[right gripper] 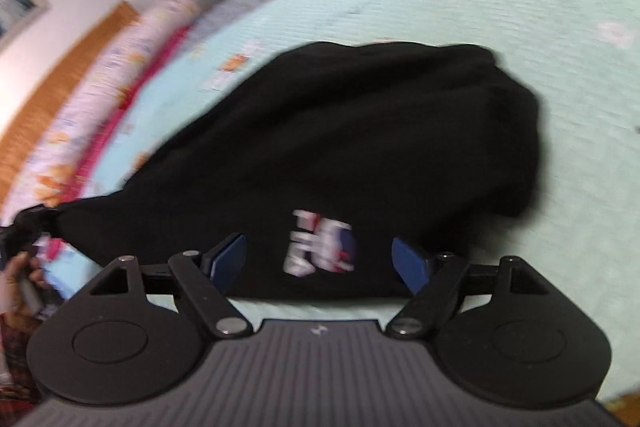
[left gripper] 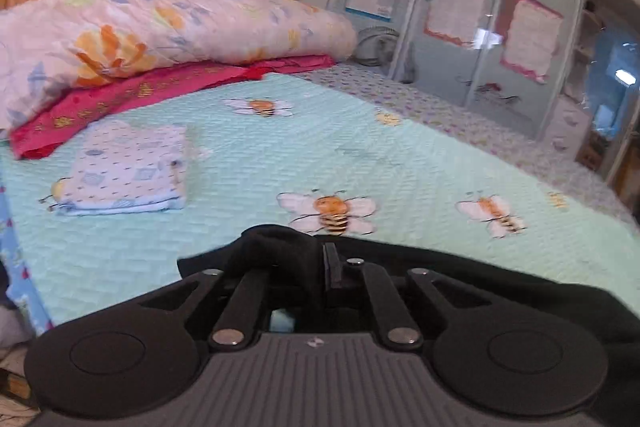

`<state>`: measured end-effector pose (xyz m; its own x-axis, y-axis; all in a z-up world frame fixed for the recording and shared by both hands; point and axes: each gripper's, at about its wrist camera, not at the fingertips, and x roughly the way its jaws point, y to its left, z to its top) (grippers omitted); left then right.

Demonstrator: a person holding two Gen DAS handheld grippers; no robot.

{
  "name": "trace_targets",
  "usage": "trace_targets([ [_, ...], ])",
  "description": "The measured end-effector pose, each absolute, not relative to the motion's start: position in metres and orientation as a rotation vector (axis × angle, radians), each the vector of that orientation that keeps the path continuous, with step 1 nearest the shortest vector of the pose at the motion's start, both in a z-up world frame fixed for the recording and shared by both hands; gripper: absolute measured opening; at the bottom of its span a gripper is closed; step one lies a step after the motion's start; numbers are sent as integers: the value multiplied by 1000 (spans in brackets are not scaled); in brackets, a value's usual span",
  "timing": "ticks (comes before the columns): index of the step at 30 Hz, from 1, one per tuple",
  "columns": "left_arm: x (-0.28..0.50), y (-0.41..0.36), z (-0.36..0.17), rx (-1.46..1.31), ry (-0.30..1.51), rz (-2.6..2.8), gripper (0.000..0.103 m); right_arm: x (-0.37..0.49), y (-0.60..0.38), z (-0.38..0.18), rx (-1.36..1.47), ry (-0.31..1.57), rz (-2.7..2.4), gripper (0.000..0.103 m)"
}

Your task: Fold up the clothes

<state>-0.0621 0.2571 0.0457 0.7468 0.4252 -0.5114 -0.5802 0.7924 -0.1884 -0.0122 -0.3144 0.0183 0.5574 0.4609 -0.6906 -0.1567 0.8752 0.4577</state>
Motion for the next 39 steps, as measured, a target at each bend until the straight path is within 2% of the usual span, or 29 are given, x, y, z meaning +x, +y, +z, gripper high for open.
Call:
trace_targets([
  [2, -65, 265, 37, -383, 489, 557, 24, -19, -331, 20, 376, 904, 339, 81],
  [8, -77, 266, 33, -471, 497, 633, 32, -22, -385, 25, 534, 752, 192, 82],
  [11, -84, 271, 36, -508, 513, 643, 33, 2, -402, 12, 581, 718, 101, 84],
  [16, -85, 280, 42, -516, 558, 604, 33, 48, -426, -35, 822, 776, 79, 84],
  [20, -78, 288, 50, -492, 598, 533, 35, 68, -416, -49, 885, 775, 202, 83],
  [21, -77, 292, 51, -508, 604, 517, 35, 71, -411, -49, 890, 770, 237, 79],
  [24, -82, 308, 52, -593, 618, 470, 37, 72, -400, -34, 839, 709, 268, 42],
  [27, -89, 314, 53, -606, 621, 455, 37, 66, -390, -9, 746, 620, 250, 38],
  [28, -91, 314, 54, -595, 623, 458, 37, 64, -386, 0, 714, 590, 244, 32],
  [30, -94, 313, 55, -577, 629, 465, 37, 61, -379, 17, 652, 531, 232, 11],
  [33, -96, 312, 56, -568, 639, 476, 37, 51, -356, 43, 484, 421, 206, 11],
  [35, -97, 311, 57, -561, 646, 484, 43, 43, -336, 61, 340, 337, 184, 11],
  [37, -93, 303, 58, -519, 641, 475, 49, 35, -307, 65, 189, 333, 241, 12],
  [39, -84, 287, 59, -458, 651, 418, 53, 31, -278, 54, 106, 442, 400, 15],
])
